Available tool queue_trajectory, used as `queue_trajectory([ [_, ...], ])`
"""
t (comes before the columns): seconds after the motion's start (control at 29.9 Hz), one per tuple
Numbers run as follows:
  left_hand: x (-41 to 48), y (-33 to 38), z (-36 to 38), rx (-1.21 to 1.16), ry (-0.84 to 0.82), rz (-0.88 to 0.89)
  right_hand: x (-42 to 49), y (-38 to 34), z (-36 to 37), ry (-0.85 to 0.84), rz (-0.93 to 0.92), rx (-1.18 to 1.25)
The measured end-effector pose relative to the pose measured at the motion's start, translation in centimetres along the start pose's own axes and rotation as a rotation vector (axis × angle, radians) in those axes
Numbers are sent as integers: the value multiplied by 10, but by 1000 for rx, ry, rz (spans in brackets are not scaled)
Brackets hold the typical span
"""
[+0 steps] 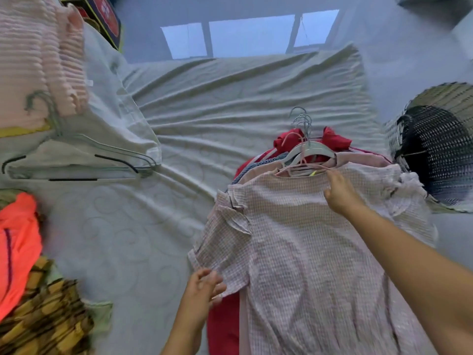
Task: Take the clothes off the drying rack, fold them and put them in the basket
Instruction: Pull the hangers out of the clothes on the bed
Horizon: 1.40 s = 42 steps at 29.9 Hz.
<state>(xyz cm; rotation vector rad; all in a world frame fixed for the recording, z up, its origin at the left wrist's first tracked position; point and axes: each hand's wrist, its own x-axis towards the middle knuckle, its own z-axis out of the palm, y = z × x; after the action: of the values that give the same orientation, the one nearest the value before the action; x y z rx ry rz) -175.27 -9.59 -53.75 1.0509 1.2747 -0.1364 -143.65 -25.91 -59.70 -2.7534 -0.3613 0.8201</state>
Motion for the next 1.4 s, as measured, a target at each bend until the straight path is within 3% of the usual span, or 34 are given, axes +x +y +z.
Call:
queue_trajectory([
  [0.17, -13, -5, 19, 120, -52, 31, 47, -3, 9, -38, 58, -100],
  [0.3, -17, -12, 0, 204, 6, 31, 46, -10, 7, 95, -38, -336],
  [0.47, -29, -13, -22, 147, 83, 48, -3, -11, -14, -24, -280, 85],
  [0.63, -56, 12, -27, 184, 76, 143, -91, -20, -67, -119, -418, 183],
  [0.74, -76, 39, -22, 254, 37, 315, -152, -41, -88, -220, -473, 171],
  [0.87, -109, 91, -25, 511, 2, 718, -222, -85, -117, -125, -610, 141],
  [0.94, -130, 125, -40, 618, -96, 844, -257, -116, -135, -85, -728, 112],
  [1.04, -167, 169, -72, 714, -510, 732, -308, -160, -156, -5, -847, 171],
  [1.1, -188, 184, -106, 745, -694, 676, -339, -191, -169, 32, -838, 227],
  [1.24, -208, 204, -180, 527, -688, 651, -375, -244, -190, 66, -652, 249],
  [1.4, -205, 221, -264, 524, -688, 916, -395, -294, -177, 67, -475, 246],
])
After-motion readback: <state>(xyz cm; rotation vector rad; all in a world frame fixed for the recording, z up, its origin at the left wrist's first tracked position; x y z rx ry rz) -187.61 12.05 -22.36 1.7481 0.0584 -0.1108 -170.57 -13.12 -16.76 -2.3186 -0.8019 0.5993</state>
